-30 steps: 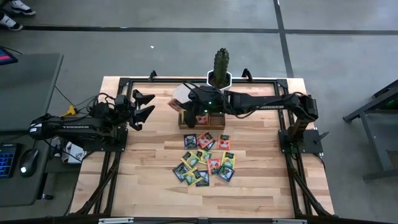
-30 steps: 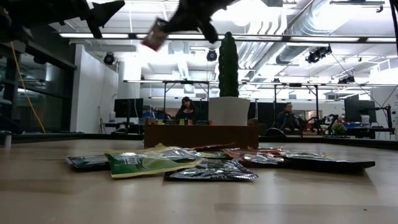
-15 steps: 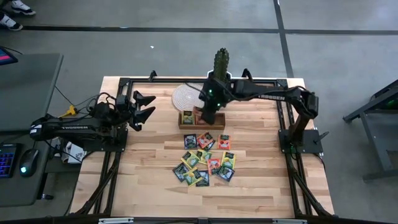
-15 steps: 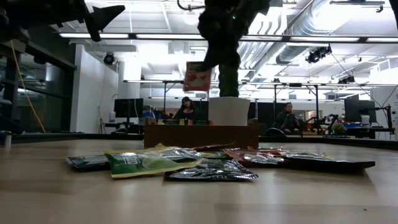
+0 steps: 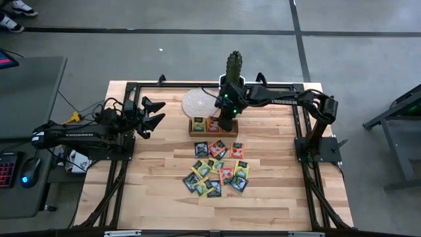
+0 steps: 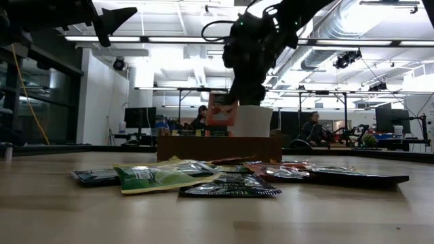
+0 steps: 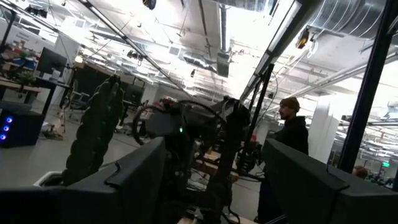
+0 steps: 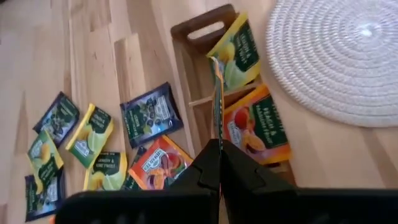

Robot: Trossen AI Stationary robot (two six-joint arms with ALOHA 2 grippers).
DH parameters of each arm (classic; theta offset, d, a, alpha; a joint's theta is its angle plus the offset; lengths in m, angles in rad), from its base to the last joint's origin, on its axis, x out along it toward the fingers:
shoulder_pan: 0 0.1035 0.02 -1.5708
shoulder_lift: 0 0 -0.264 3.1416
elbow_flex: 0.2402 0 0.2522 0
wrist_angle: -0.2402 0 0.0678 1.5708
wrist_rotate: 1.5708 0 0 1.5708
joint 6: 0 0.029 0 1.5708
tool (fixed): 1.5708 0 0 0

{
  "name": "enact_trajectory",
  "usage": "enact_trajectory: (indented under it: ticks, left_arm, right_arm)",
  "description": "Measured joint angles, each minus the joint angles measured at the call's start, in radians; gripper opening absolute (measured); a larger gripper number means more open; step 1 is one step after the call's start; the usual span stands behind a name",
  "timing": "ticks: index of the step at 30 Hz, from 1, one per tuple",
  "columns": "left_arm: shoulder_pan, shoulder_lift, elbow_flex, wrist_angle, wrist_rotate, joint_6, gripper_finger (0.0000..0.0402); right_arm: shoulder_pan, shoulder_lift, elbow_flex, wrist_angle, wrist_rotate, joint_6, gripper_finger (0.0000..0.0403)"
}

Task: Pick & Place Tea
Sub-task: Put the orange tea bag into the middle section of the wooden organizer

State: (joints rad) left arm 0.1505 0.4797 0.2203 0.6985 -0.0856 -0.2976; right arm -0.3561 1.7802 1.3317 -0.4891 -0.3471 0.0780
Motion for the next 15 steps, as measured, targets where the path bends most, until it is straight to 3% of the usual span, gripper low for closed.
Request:
enact_trajectory:
  ticks: [15]
  left_arm:
    - [0.0,0.0,0.0,-0.02,0.0,-0.022,0.0271]
  right_arm:
    - [-0.004,0.006,-0.131,0.179,0.021,0.018,0.0]
